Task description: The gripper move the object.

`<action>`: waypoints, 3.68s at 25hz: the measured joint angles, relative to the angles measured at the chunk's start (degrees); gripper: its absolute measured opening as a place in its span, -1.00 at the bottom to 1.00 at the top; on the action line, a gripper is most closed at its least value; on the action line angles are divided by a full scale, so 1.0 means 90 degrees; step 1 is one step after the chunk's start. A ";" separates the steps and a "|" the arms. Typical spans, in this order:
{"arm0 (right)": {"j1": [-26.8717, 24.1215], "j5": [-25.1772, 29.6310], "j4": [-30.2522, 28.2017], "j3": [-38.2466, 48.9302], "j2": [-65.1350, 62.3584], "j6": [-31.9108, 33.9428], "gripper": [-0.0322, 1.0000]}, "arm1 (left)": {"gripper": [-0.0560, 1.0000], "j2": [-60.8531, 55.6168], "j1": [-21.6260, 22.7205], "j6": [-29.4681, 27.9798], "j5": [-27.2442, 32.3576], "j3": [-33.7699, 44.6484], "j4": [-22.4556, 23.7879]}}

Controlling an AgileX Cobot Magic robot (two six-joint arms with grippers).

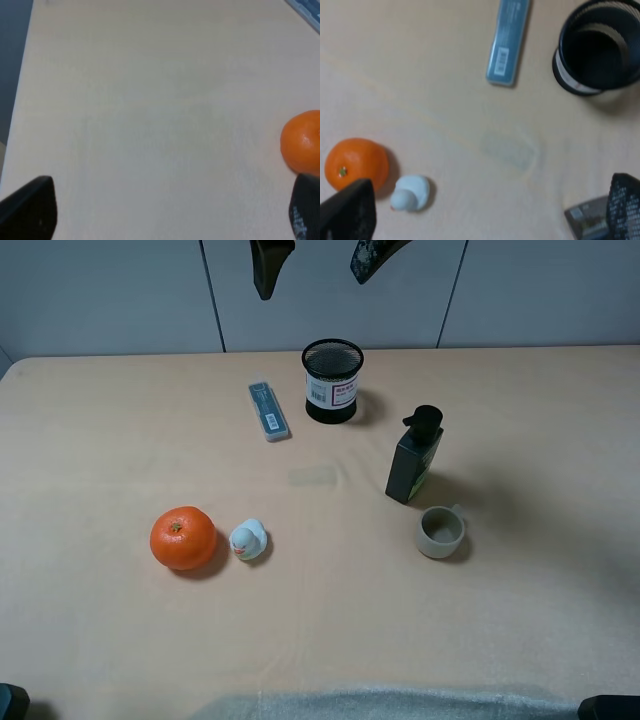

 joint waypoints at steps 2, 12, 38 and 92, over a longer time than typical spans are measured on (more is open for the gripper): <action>0.0000 0.0000 -0.0075 0.0269 -0.0277 0.0047 0.40 | 0.85 0.0000 0.0000 0.0000 0.0000 0.0000 0.0000; -0.0412 0.0000 -0.0137 0.1608 -0.1733 0.0070 0.40 | 0.85 0.0000 0.0000 0.0000 0.0000 0.0000 0.0000; -0.0961 0.0018 -0.0965 0.5056 -0.6592 0.0397 0.40 | 0.85 0.0000 0.0000 0.0000 0.0000 0.0000 0.0000; -0.3923 -0.1181 -0.0582 0.8670 -1.1783 -0.0793 0.40 | 0.85 0.0000 0.0000 0.0000 0.0000 0.0000 0.0000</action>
